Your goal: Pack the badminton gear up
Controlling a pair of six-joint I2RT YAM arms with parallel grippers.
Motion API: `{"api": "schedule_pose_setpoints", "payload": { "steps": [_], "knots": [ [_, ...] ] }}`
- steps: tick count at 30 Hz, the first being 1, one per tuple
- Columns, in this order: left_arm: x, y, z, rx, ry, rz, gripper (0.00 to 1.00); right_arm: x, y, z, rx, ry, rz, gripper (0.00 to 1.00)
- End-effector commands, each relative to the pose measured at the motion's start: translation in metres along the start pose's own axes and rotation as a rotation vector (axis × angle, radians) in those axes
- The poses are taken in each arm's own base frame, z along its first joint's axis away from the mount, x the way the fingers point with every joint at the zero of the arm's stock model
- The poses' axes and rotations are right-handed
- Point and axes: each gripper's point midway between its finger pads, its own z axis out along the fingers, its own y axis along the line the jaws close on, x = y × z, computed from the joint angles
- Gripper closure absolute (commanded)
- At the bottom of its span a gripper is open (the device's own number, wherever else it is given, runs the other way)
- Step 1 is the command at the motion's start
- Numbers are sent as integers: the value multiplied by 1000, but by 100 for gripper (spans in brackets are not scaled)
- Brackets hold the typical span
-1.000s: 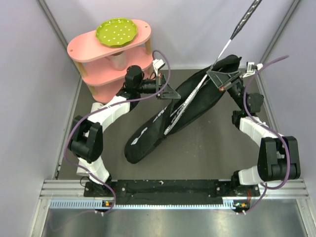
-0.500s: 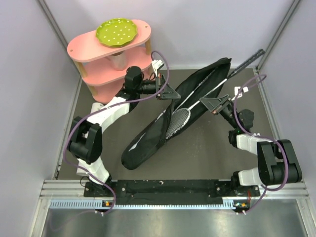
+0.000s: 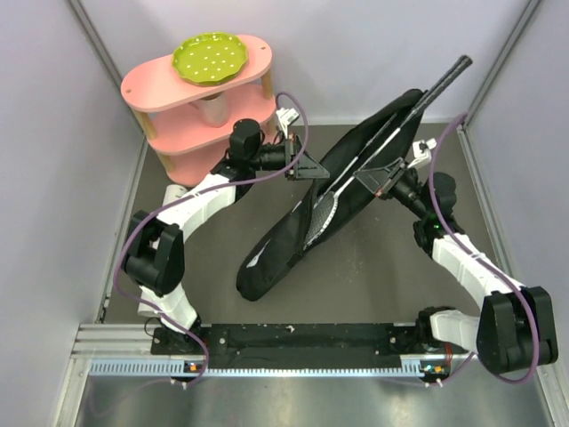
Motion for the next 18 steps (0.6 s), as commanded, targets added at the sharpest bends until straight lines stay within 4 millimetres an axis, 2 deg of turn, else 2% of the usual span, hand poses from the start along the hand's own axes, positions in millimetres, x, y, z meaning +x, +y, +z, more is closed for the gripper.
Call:
{"api": "schedule_pose_setpoints", "payload": {
  "steps": [1, 2, 3, 5, 7, 8, 10, 11, 14, 18],
  "knots": [
    [-25, -59, 0, 93, -54, 168, 100, 43, 2, 0, 10, 72, 69, 100],
    [-25, -61, 0, 94, -59, 171, 100, 56, 7, 0, -11, 84, 89, 100],
    [-26, -62, 0, 91, -67, 171, 100, 69, -5, -2, 20, 81, 115, 100],
    [-25, -61, -1, 86, -74, 164, 100, 81, -14, 1, 47, 105, 135, 100],
    [-21, -57, 0, 75, -77, 154, 100, 86, -23, 2, 76, 133, 156, 94],
    [-19, -55, 0, 71, -74, 148, 100, 78, -21, 5, 81, 133, 148, 91],
    [-15, -49, 0, 56, -67, 138, 100, 77, -41, 1, 183, 165, 143, 84],
    [-13, -45, 0, 45, -62, 127, 100, 67, -41, 3, 195, 151, 130, 74],
    [-12, -42, -1, 37, -61, 138, 100, 55, -54, -1, 264, 133, 127, 59],
    [-11, -44, 0, 49, -55, 139, 100, 40, -68, -3, 308, 88, 151, 52]
  ]
}}
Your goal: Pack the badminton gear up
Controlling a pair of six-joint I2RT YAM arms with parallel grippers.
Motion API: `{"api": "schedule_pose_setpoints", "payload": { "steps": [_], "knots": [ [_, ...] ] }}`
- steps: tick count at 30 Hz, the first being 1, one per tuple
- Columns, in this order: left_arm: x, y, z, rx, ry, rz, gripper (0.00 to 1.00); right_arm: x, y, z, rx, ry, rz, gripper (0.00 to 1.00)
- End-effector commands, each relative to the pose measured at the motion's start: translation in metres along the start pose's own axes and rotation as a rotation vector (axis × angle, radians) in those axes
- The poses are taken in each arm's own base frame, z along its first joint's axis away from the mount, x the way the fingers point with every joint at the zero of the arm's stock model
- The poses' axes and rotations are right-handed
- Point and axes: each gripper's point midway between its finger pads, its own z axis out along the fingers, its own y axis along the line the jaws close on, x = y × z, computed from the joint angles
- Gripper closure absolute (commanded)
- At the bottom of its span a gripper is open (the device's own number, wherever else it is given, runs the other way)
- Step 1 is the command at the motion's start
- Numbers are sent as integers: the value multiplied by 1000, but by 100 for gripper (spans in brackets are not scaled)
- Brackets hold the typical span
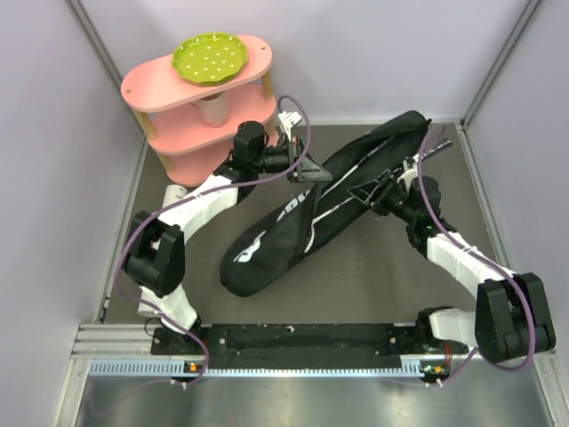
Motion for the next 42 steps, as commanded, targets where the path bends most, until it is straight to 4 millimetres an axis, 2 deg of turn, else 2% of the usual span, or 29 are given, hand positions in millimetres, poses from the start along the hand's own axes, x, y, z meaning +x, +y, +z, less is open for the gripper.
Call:
{"api": "schedule_pose_setpoints", "payload": {
  "steps": [1, 6, 9, 12, 15, 16, 19, 20, 21, 22, 25, 30, 34, 36, 41, 42],
  "knots": [
    [-13, -49, -9, 91, -43, 154, 100, -29, -4, -2, 50, -72, -5, 51],
    [-9, -47, -9, 84, -30, 150, 100, -56, -3, -3, 84, -133, 8, 50],
    [-10, -44, -10, 65, -33, 166, 100, -69, 1, -8, 95, -161, -14, 53],
    [-10, -39, -9, 37, -33, 170, 100, -77, 7, -10, 93, -173, -51, 61],
    [-12, -37, -8, 29, -32, 166, 100, -79, 7, -10, 102, -173, -77, 82],
    [-12, -37, -8, 27, -33, 165, 100, -78, 4, -8, 105, -166, -76, 99],
    [-12, -41, -4, 32, -29, 170, 100, -68, 10, 1, 59, -135, -42, 100],
    [-11, -42, -2, 33, -24, 173, 100, -55, 8, 11, 55, -95, -27, 100],
    [-12, -45, 2, 39, -21, 176, 100, -38, 19, 19, 21, -52, -25, 100],
    [-8, -49, 7, 50, -9, 180, 100, -29, 24, 27, -6, -27, -19, 100],
    [-4, -56, 18, 62, 0, 182, 100, -1, 19, 44, -37, 37, 68, 100],
    [2, -58, 23, 69, 16, 182, 100, 0, 10, 51, -17, 42, 41, 100],
    [4, -51, 25, 54, 22, 173, 100, -3, 26, 53, -79, 70, -22, 100],
    [2, -47, 27, 47, 19, 173, 100, -1, 28, 50, -86, 78, -33, 100],
    [1, -31, 30, -15, 30, 177, 100, 10, 17, 38, -59, 86, -31, 100],
    [0, -27, 31, -30, 23, 177, 100, 12, 9, 36, -28, 79, -30, 100]
  ]
}}
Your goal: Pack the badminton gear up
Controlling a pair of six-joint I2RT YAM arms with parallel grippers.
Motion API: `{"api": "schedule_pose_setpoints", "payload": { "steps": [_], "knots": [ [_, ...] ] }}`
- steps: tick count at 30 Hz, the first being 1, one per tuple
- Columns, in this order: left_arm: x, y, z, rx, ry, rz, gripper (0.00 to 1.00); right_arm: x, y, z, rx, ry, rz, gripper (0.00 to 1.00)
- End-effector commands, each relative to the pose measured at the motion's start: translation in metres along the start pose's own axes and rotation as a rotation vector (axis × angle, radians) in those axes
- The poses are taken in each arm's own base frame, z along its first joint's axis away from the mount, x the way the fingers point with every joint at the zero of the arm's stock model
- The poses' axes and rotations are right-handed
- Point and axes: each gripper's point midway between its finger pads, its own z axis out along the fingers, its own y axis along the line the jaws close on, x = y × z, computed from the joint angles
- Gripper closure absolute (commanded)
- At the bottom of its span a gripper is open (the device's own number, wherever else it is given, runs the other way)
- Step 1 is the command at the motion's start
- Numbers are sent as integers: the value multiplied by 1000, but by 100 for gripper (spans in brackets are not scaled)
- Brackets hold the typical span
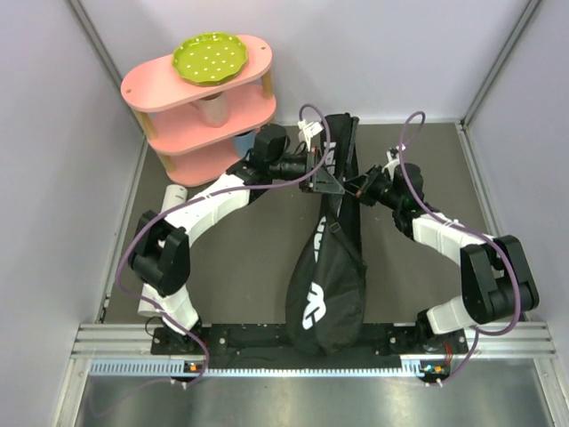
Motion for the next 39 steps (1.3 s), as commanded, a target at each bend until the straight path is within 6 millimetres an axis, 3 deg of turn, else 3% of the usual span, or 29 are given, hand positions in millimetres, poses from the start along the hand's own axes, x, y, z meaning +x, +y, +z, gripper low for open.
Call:
{"api": "schedule_pose_setpoints", "payload": {
  "steps": [1, 6, 8, 12, 16, 21, 25, 32, 39],
  "knots": [
    [-32, -27, -2, 25, -85, 160, 100, 10, 12, -14, -32, 4, -108, 100],
    [-38, -4, -3, -103, -108, 144, 100, -2, 13, -17, 31, -21, -145, 100],
    [-41, 6, -5, -163, -126, 142, 100, 1, 7, -17, 71, -8, -134, 100],
    [-47, 15, -1, -181, -152, 139, 100, 21, -6, -10, 93, 16, -64, 100],
    [-54, 38, 8, -238, -136, 130, 99, 49, -13, 1, 99, 51, -50, 100],
    [-68, 69, 18, -342, -120, 142, 94, 55, -26, 11, 115, 57, -25, 100],
    [-64, 106, 14, -489, -108, 163, 85, 56, -25, 15, 104, 65, -11, 100],
    [-54, 142, 21, -551, -59, 156, 68, 57, -32, 19, 117, 60, 5, 100],
    [-75, 166, 24, -654, -72, 205, 41, 56, -30, 16, 123, 53, -2, 100]
  ]
}}
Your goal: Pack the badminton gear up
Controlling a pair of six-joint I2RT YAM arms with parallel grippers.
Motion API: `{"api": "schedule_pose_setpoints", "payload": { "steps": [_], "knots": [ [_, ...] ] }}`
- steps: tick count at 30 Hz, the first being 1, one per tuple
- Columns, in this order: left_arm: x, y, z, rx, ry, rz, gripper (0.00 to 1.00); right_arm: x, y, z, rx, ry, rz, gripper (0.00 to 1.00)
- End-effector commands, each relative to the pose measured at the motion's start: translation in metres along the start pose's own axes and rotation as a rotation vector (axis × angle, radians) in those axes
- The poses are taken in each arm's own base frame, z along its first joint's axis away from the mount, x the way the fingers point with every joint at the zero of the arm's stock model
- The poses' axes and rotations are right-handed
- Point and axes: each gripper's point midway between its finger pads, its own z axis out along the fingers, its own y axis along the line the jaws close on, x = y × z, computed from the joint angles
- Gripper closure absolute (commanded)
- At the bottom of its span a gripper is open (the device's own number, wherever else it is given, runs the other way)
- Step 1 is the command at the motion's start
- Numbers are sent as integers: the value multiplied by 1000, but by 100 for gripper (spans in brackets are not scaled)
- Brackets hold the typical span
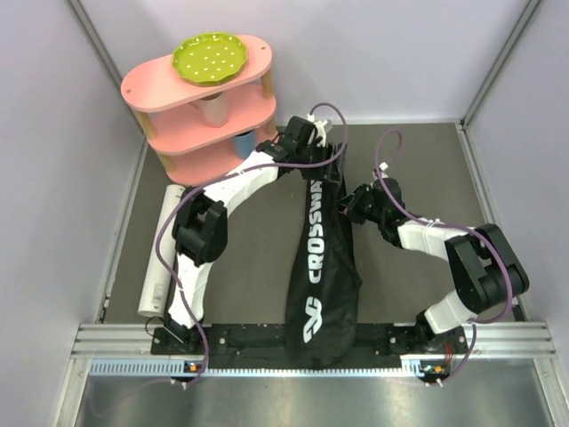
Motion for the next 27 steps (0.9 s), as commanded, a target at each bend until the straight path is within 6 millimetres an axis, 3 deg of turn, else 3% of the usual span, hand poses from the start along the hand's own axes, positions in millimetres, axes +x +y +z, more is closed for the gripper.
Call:
{"api": "schedule_pose_setpoints", "payload": {
  "steps": [1, 2, 5, 8, 18, 21, 24, 25, 27],
  "knots": [
    [-35, 15, 6, -94, -80, 78, 35, 0, 20, -4, -61, -6, -25, 100],
    [-37, 19, 8, -114, -79, 87, 29, -1, 21, -5, -63, -9, -27, 100],
    [-41, 30, 15, -163, -78, 88, 22, -2, 22, -5, -65, -6, -26, 100],
    [-43, 32, 22, -159, -76, 91, 21, -1, 21, -5, -63, -7, -25, 100],
    [-36, 39, 39, -151, -44, 91, 35, 1, 20, -6, -61, -6, -25, 100],
    [-31, 39, 43, -134, -24, 93, 51, 2, 19, -6, -57, -3, -27, 100],
    [-37, 34, 41, -110, -36, 112, 84, 4, 14, -6, -39, 1, -31, 100],
    [-37, 34, 40, -113, -38, 114, 100, 4, 14, -6, -37, 1, -39, 100],
    [-49, 25, 30, -88, -74, 135, 100, 6, 12, -6, -27, 7, -50, 100]
  ]
}}
